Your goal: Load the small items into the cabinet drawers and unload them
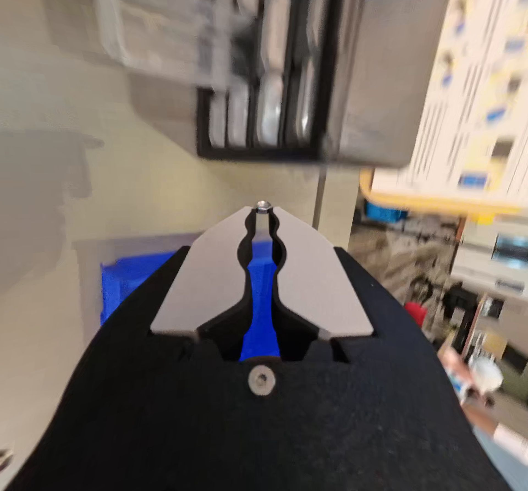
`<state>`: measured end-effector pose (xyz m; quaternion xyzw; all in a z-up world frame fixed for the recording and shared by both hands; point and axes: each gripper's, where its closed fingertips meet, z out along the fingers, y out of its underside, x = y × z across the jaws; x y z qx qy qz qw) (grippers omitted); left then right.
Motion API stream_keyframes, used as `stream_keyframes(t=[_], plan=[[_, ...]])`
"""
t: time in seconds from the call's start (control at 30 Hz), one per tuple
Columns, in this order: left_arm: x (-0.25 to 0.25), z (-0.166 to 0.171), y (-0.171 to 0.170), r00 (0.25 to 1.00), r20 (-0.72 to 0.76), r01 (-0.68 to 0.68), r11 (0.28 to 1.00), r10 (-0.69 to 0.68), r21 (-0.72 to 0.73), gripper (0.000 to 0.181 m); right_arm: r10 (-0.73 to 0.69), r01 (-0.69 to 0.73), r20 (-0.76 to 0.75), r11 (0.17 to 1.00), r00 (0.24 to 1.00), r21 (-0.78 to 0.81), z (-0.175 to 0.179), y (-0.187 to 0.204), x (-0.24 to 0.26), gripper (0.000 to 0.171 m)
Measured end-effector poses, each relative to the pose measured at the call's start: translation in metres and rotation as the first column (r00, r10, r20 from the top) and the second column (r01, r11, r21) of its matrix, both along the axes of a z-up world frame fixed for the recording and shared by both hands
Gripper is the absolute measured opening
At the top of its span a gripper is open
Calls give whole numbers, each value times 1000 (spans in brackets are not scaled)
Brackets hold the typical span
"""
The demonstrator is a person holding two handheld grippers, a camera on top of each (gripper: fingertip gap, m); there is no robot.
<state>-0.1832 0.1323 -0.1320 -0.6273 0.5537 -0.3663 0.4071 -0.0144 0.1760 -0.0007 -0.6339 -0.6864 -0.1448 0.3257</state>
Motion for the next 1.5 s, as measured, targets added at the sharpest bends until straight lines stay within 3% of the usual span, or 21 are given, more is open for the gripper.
stream_keyframes(t=[0.13, 0.27, 0.43, 0.63, 0.9, 1.0, 1.1, 1.17, 1.23, 1.3, 1.37, 1.43, 1.47, 1.5], plan=[[0, 2, -1, 1000, 8, 0, 1000, 0, -2, 42, -302, 295, -37, 947, 953, -128, -32, 4, 107, 8], [0, 4, -1, 1000, 12, -2, 1000, 2, 7, 42, -468, 480, 110, 833, 877, -275, -98, -3, 184, 8], [1, 3, -2, 1000, 10, 3, 1000, -3, 5, 42, -487, 563, 284, 740, 826, -368, -152, 7, 215, 8], [1, 0, -5, 1000, -7, 11, 1000, -10, 25, 42, -421, 606, 453, 668, 786, -432, -188, 14, 235, 8], [1, -3, -5, 1000, -16, 10, 1000, -10, 21, 42, -470, 592, 363, 680, 805, -432, -178, 18, 230, 16], [1, -4, -4, 1000, -21, 7, 1000, -7, 28, 42, -541, 560, 163, 745, 825, -363, -138, 22, 205, 16], [1, -3, -5, 1000, -19, 8, 999, -7, 36, 42, -574, 513, -187, 807, 797, -292, -84, 10, 150, 21], [1, -3, -4, 1000, -19, 7, 999, -6, 39, 42, -541, 444, -479, 841, 691, -310, -53, -13, 97, 22], [1, -5, -4, 1000, -23, 5, 999, -4, 39, 43, -500, 341, -699, 865, 512, -369, -36, -44, 49, 23], [1, -6, -3, 1000, -27, 5, 999, -4, 36, 43, -511, 275, -803, 855, 307, -439, -43, -67, 16, 22], [0, -7, -3, 1000, -29, 4, 999, -3, 33, 43, -552, 280, -820, 819, 150, -500, -69, -79, -1, 28], [0, -8, -3, 1000, -31, 4, 999, -3, 32, 43, -573, 276, -817, 797, 60, -538, -95, -89, -18, 26], [0, -8, -2, 1000, -31, 3, 1000, -2, 31, 43, -571, 273, -820, 797, 49, -538, -106, -92, -28, 25], [0, -8, -2, 1000, -31, 3, 1000, -2, 30, 43, -574, 262, -815, 802, 84, -537, -116, -95, -41, 25]])
